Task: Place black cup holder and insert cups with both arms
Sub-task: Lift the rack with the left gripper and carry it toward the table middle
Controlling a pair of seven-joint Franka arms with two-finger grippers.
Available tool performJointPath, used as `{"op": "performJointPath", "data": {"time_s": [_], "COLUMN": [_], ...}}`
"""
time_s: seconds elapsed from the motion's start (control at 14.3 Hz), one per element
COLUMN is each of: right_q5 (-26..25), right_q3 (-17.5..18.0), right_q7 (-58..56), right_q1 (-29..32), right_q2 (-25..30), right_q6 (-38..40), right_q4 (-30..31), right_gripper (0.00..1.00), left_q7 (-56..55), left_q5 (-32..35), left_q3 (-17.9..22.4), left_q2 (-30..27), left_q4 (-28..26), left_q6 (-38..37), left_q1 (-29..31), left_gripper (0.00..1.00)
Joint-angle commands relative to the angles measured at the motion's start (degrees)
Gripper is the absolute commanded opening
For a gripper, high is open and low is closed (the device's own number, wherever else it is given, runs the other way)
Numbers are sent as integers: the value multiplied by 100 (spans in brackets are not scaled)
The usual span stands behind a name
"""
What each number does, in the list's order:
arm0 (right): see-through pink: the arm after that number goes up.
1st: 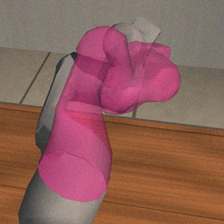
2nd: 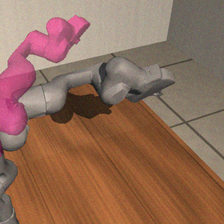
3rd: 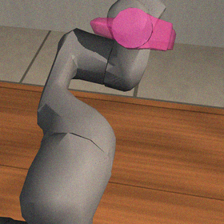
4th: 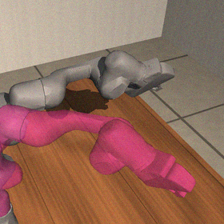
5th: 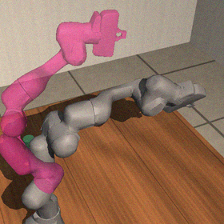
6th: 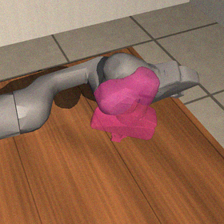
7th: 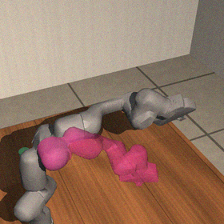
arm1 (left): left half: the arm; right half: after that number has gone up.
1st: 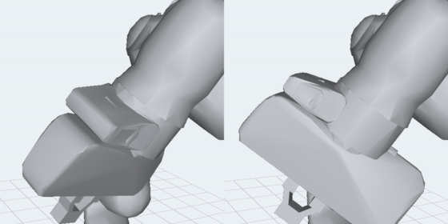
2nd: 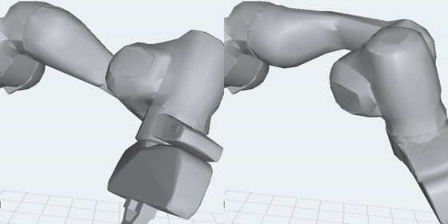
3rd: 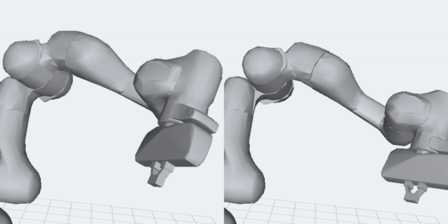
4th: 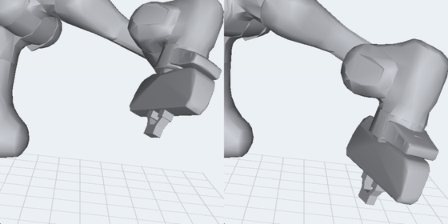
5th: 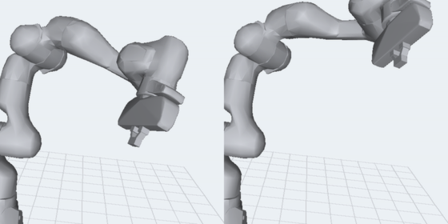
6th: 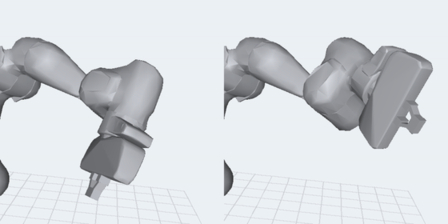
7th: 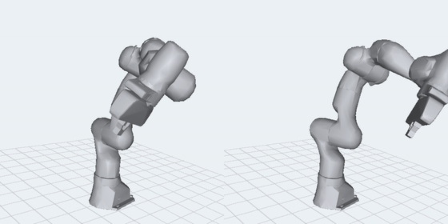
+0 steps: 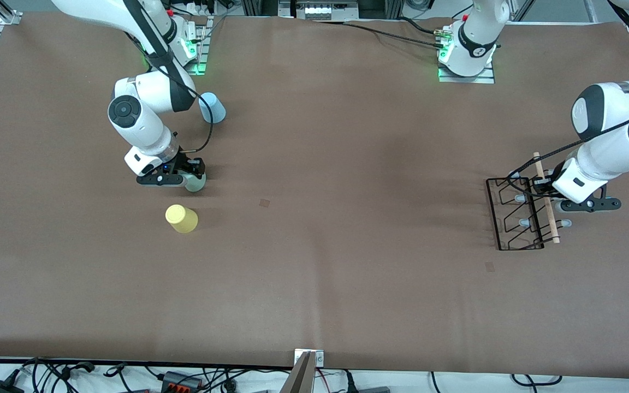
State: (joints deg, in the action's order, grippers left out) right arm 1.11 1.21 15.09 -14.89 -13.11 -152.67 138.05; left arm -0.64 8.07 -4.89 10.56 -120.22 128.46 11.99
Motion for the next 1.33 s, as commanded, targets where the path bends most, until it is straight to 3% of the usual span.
{"op": "performJointPath", "data": {"time_s": [0.0,0.28,0.63,0.77,1.12,1.26], "right_q5": [-93,-120,-146,-172,-173,-173], "right_q3": [-42,-103,-60,-33,-68,-77], "right_q7": [-32,-59,-33,-41,-251,-270], "right_q1": [12,65,65,48,92,101], "right_q2": [527,1292,2127,2208,2173,2147], "right_q6": [648,1439,2775,3172,3208,3200], "right_q4": [-59,-94,-533,-639,-700,-735], "right_gripper": [15,14,14,17,16,16], "left_q7": [-42,-146,-646,-1146,-3009,-3555], "left_q5": [10,10,10,10,10,19], "left_q3": [-65,-415,-1258,-1785,-3112,-3316], "left_q2": [-63,-37,-11,-10,287,533], "left_q4": [122,797,1422,1458,1484,1676], "left_q6": [-5,-768,-814,-814,-805,-796], "left_q1": [14,-108,-162,-162,-188,-433], "left_gripper": [1,1,1,1,1,1]}}
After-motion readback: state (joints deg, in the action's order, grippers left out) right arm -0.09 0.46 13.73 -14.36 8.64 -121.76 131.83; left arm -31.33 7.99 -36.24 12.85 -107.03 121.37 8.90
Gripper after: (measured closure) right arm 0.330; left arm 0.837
